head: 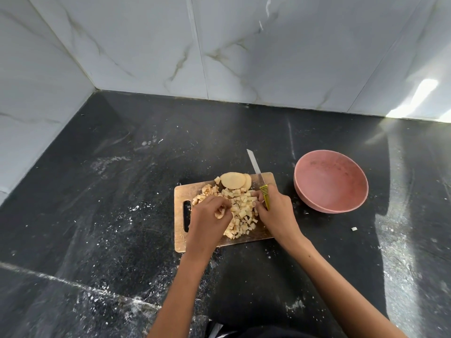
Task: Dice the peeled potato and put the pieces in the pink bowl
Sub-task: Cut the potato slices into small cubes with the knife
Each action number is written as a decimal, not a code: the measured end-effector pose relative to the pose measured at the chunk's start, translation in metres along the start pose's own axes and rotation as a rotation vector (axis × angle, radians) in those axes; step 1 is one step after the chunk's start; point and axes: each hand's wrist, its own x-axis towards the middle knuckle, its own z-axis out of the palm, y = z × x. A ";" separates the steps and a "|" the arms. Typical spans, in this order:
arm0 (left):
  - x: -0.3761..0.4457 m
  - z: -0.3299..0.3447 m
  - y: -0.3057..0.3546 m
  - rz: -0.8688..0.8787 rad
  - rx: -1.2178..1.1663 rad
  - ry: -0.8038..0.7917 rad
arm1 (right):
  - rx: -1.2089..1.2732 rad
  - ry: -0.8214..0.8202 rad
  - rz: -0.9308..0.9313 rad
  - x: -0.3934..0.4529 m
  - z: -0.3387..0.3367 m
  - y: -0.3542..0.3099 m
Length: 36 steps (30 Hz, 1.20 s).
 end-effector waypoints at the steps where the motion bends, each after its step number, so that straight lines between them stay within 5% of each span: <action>1: 0.000 0.000 -0.001 -0.004 -0.008 -0.001 | 0.007 0.000 -0.012 -0.002 -0.001 -0.001; 18: 0.003 -0.010 0.000 -0.344 -0.547 -0.109 | 0.379 -0.192 0.024 0.005 -0.013 -0.029; 24: 0.004 -0.009 -0.005 -0.080 -0.076 -0.105 | 0.162 -0.106 -0.052 0.005 -0.016 -0.022; 29: 0.008 -0.007 0.003 -0.029 0.150 -0.060 | 0.190 0.052 -0.011 0.009 -0.022 -0.008; 36: 0.043 0.015 -0.002 0.094 0.347 -0.147 | 0.215 0.051 0.069 0.019 -0.024 -0.001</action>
